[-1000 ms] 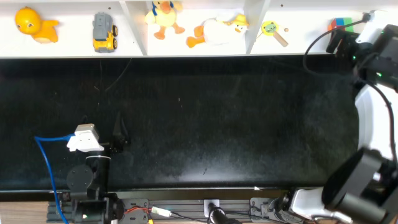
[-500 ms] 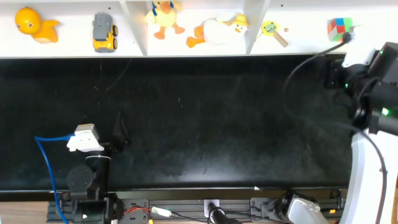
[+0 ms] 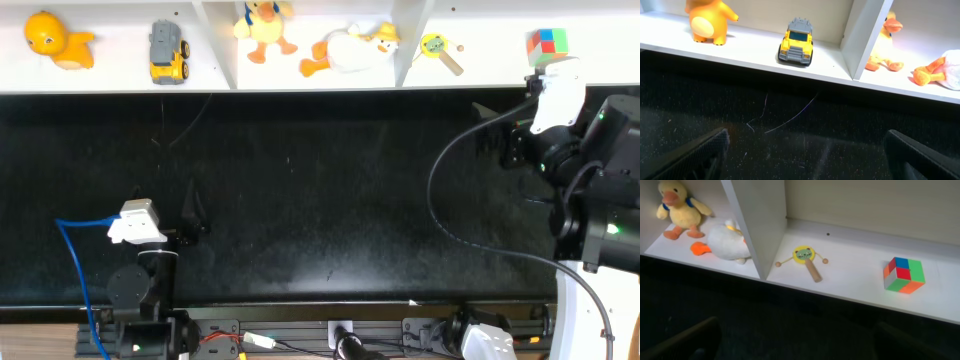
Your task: Store Toys
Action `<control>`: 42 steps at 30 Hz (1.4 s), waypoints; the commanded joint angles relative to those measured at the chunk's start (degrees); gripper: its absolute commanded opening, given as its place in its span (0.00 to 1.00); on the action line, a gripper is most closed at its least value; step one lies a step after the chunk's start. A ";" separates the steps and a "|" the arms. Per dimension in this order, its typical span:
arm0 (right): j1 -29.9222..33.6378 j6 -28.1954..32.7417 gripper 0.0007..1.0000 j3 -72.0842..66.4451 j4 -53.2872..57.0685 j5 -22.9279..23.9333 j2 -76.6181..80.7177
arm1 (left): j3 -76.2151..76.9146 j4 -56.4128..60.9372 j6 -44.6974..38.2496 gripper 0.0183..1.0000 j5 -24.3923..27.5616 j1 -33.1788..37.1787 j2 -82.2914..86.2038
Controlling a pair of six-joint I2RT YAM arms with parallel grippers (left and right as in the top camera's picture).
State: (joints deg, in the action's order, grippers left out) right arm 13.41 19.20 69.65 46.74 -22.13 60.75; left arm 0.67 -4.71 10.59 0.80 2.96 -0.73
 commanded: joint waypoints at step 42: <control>-17.27 -39.98 1.00 -62.84 -36.28 27.10 -56.63 | -0.20 -0.13 0.17 1.00 -0.46 -0.46 0.61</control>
State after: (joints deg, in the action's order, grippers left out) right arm -3.46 -14.17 10.92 11.16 3.44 10.48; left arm 0.67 -4.71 10.59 0.78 2.96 -0.73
